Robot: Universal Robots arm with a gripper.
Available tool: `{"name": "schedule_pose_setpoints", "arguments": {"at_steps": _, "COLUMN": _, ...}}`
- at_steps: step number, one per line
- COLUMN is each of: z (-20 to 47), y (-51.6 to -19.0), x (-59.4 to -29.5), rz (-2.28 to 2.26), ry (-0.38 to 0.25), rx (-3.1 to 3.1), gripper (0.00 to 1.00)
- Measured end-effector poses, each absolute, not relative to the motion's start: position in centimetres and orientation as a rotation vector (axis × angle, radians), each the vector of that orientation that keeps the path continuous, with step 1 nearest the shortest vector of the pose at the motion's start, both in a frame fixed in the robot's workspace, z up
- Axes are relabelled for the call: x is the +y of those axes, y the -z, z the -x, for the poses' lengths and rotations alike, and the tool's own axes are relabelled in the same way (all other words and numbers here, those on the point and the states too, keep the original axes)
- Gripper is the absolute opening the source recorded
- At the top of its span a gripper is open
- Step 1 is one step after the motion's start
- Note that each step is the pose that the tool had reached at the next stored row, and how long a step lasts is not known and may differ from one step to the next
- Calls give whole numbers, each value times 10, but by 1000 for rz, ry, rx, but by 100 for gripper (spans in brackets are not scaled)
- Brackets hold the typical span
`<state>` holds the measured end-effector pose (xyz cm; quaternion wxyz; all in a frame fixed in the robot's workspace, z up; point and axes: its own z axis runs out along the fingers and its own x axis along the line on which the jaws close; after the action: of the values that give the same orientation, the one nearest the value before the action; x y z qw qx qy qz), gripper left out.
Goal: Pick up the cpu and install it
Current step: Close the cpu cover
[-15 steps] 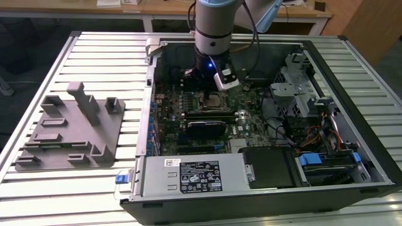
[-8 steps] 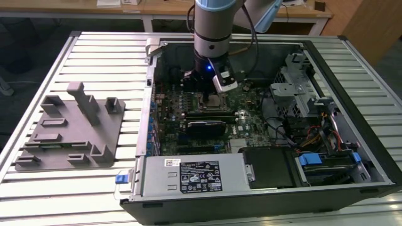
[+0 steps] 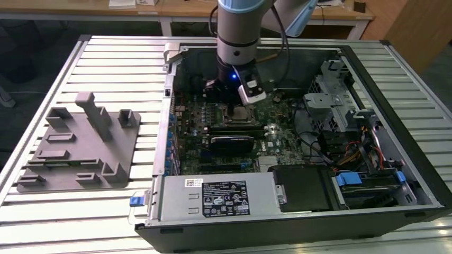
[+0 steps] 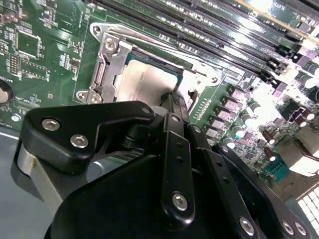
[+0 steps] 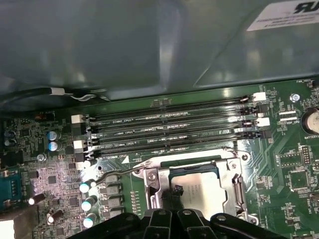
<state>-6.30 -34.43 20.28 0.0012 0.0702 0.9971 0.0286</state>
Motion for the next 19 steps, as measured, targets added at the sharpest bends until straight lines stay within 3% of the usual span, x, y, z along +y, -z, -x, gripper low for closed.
{"name": "schedule_pose_setpoints", "arguments": {"at_steps": 19, "z": 66, "y": -199, "x": -344, "rz": -220, "ry": -90, "rx": 3130, "gripper": 11}}
